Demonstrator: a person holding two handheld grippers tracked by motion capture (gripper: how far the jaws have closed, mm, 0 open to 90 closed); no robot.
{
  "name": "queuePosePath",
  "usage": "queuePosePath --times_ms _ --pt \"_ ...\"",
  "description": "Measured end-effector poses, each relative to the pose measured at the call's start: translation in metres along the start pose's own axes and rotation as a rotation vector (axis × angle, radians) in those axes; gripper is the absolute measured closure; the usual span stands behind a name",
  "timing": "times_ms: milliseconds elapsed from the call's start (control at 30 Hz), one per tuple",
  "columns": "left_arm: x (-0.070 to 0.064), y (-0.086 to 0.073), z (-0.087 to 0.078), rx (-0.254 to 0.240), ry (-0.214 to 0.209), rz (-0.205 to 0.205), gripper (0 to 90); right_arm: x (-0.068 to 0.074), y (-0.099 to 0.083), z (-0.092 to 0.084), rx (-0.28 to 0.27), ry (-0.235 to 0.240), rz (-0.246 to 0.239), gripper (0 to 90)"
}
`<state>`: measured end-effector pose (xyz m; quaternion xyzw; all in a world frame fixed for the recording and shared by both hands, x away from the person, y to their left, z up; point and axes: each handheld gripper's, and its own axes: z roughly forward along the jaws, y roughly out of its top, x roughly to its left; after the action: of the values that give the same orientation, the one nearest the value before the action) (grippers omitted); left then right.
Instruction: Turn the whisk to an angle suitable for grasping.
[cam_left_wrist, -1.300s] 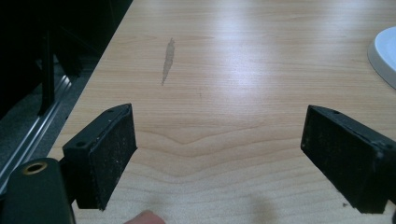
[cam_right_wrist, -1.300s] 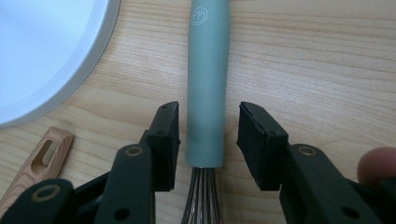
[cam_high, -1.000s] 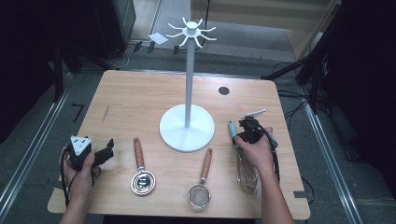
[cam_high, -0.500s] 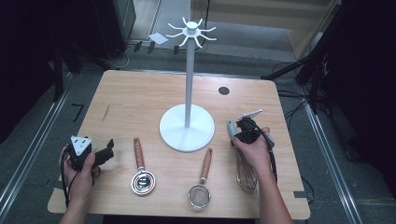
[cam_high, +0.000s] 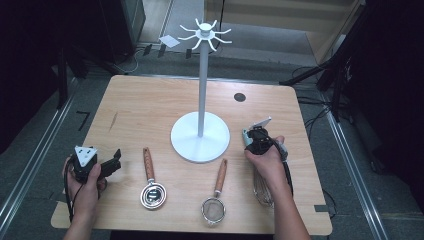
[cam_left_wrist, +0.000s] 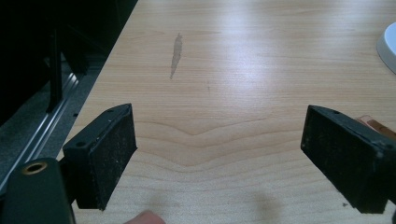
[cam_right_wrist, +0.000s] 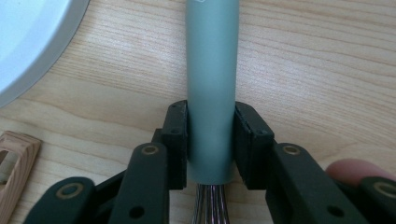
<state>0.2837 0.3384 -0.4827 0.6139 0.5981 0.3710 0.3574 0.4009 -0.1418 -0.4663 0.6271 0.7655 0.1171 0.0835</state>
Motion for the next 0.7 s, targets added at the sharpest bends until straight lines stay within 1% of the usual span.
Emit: queuePosePath --times_ms 33,133,200,300,333,400,467,500,533,600,633,667,700 --pt "0.000 0.000 0.000 0.000 0.000 0.000 11.0 0.000 0.000 0.000 -0.004 -0.005 -0.001 70.4" --pt "0.000 0.000 0.000 0.001 -0.001 -0.001 11.0 0.000 -0.002 0.000 -0.016 -0.005 0.019 70.9" --pt "0.000 0.000 0.000 0.001 -0.002 0.000 11.0 0.000 -0.002 0.000 -0.017 -0.004 0.019 70.9" --pt "0.000 0.000 0.000 0.002 -0.001 -0.001 11.0 0.000 -0.004 0.000 -0.034 -0.003 0.020 71.1" --pt "0.000 0.000 0.000 0.001 -0.001 0.001 11.1 -0.001 -0.005 0.000 -0.046 0.004 0.021 71.1" --pt "0.000 0.000 0.000 0.000 0.001 0.004 11.0 -0.002 -0.006 0.000 -0.047 0.008 0.020 71.1" --pt "0.000 0.000 0.000 0.000 0.000 -0.001 11.0 -0.003 -0.008 -0.002 -0.056 0.026 0.025 71.2" --pt "0.001 0.000 0.000 -0.001 0.000 -0.003 11.0 -0.003 -0.008 -0.002 -0.056 0.026 0.025 71.2" --pt "0.001 0.000 0.000 -0.001 0.002 -0.004 11.0 -0.004 -0.009 -0.005 -0.079 0.030 0.024 71.2" --pt "0.001 0.000 0.000 0.000 0.002 -0.004 11.0 -0.004 -0.010 -0.009 -0.100 0.039 0.022 71.2" --pt "0.001 0.000 0.000 0.000 0.002 -0.004 11.1 -0.004 -0.010 -0.009 -0.100 0.039 0.022 71.2" --pt "0.001 0.000 0.000 -0.001 0.002 -0.003 11.1 -0.005 -0.010 -0.012 -0.118 0.042 0.020 71.2" --pt "0.001 0.000 0.000 -0.002 0.002 -0.003 11.1 -0.005 -0.011 -0.015 -0.139 0.046 0.030 71.2"
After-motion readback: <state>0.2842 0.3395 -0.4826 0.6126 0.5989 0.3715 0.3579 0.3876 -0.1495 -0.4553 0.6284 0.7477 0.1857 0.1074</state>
